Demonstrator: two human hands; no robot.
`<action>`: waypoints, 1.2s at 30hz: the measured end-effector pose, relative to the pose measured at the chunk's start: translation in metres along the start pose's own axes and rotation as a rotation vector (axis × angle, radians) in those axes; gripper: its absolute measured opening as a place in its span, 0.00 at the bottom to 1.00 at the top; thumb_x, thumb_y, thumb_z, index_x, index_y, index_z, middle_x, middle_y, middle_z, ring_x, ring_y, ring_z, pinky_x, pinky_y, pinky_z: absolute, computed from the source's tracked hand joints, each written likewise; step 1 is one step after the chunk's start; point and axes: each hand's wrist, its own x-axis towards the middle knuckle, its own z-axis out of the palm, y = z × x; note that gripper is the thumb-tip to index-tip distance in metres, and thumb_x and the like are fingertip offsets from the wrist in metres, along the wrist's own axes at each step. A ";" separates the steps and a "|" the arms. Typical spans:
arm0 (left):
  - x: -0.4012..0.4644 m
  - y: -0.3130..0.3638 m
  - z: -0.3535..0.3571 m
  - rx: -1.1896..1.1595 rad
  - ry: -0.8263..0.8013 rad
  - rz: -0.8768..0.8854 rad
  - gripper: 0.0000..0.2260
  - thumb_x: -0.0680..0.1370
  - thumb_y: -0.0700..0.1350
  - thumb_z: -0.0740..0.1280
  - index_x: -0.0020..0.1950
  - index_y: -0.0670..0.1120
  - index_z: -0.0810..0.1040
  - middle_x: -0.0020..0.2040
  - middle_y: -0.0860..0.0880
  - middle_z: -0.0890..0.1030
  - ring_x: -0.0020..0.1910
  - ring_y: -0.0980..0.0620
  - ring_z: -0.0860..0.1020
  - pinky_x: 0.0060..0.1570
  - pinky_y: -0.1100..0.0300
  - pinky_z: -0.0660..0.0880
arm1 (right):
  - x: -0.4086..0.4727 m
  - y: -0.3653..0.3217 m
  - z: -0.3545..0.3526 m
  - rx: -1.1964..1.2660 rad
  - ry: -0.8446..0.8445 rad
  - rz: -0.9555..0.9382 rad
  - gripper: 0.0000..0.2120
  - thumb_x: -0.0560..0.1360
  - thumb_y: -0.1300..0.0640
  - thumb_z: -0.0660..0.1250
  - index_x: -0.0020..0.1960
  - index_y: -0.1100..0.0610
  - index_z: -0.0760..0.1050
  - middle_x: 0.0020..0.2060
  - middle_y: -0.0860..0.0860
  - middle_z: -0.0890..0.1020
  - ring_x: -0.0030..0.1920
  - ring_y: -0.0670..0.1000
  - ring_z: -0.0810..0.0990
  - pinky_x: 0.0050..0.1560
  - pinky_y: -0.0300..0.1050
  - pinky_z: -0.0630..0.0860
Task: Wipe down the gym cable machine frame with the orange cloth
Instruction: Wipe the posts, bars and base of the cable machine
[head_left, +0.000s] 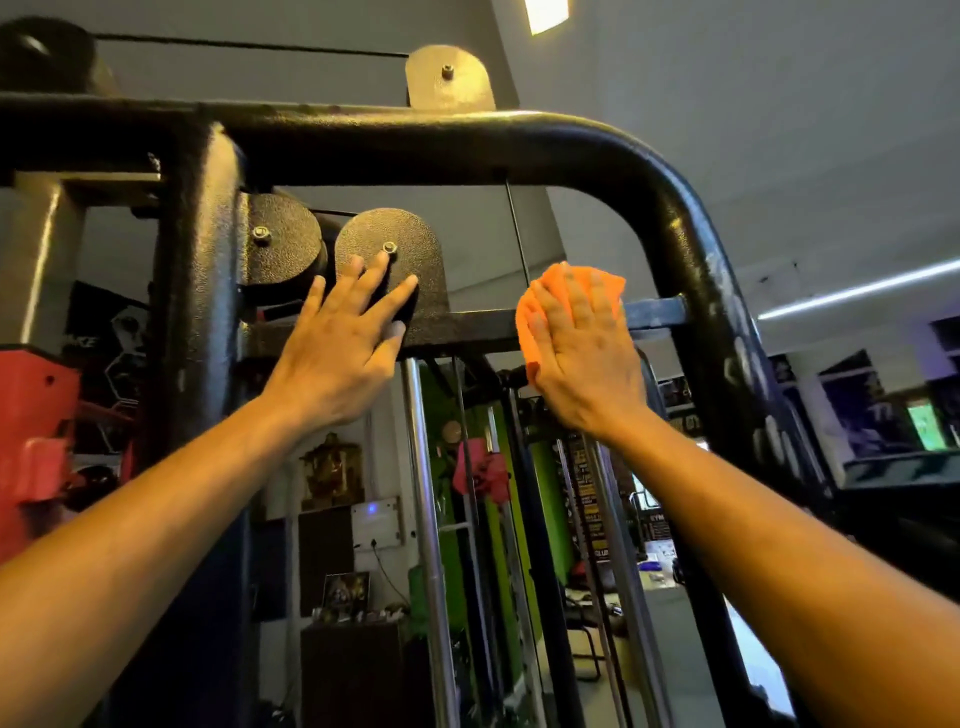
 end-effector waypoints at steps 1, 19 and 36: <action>0.001 0.002 0.002 -0.002 0.010 -0.008 0.29 0.84 0.56 0.52 0.87 0.59 0.58 0.89 0.53 0.49 0.88 0.51 0.43 0.85 0.43 0.38 | -0.001 -0.013 0.001 -0.012 -0.002 -0.044 0.33 0.87 0.38 0.37 0.89 0.48 0.43 0.88 0.49 0.40 0.87 0.53 0.36 0.86 0.64 0.40; 0.013 0.063 0.037 0.057 -0.011 -0.030 0.28 0.85 0.58 0.49 0.87 0.60 0.58 0.88 0.56 0.49 0.88 0.50 0.42 0.84 0.39 0.36 | -0.010 0.013 0.001 -0.065 -0.039 -0.296 0.30 0.90 0.39 0.44 0.89 0.45 0.41 0.88 0.49 0.40 0.87 0.54 0.36 0.86 0.64 0.41; 0.036 0.115 0.071 0.101 0.009 0.068 0.32 0.82 0.53 0.50 0.88 0.56 0.56 0.88 0.56 0.54 0.88 0.51 0.44 0.82 0.39 0.32 | -0.011 0.138 -0.026 -0.127 -0.038 -0.079 0.33 0.88 0.36 0.39 0.88 0.47 0.36 0.87 0.48 0.36 0.86 0.51 0.32 0.86 0.57 0.35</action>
